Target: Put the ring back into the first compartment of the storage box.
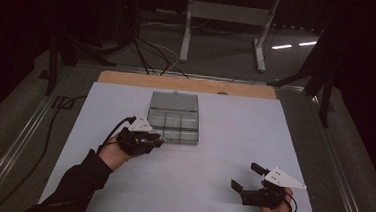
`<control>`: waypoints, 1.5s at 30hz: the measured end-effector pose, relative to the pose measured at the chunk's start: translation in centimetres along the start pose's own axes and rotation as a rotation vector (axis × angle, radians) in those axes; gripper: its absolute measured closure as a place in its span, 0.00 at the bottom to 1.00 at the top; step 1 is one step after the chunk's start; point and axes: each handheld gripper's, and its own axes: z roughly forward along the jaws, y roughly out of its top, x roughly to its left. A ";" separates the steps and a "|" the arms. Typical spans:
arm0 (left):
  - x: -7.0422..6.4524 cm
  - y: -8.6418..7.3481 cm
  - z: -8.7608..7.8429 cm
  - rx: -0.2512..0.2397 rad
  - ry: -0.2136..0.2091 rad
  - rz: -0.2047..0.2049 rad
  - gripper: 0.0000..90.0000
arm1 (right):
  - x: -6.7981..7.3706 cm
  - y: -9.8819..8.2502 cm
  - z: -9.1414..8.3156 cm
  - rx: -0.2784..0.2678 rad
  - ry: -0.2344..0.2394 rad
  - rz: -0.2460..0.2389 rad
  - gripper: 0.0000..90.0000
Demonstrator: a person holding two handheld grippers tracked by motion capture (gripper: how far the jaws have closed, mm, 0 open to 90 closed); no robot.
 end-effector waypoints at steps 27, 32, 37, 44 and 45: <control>4.0 2.5 -0.9 -0.053 0.039 -0.043 0.81 | 0.0 0.0 0.0 -0.001 0.001 0.004 0.00; 4.7 2.8 -0.7 -0.055 0.043 -0.052 0.81 | -0.1 0.0 0.0 0.000 0.002 0.003 0.00; 5.6 3.0 -0.3 -0.055 0.051 -0.065 0.81 | 0.0 0.0 0.0 -0.001 0.002 0.003 0.00; 6.7 3.0 0.6 -0.048 0.053 -0.071 0.81 | 0.0 0.0 0.0 0.000 0.003 0.002 0.00; 6.7 3.0 0.6 -0.048 0.053 -0.071 0.81 | 0.0 0.0 0.0 0.000 0.003 0.002 0.00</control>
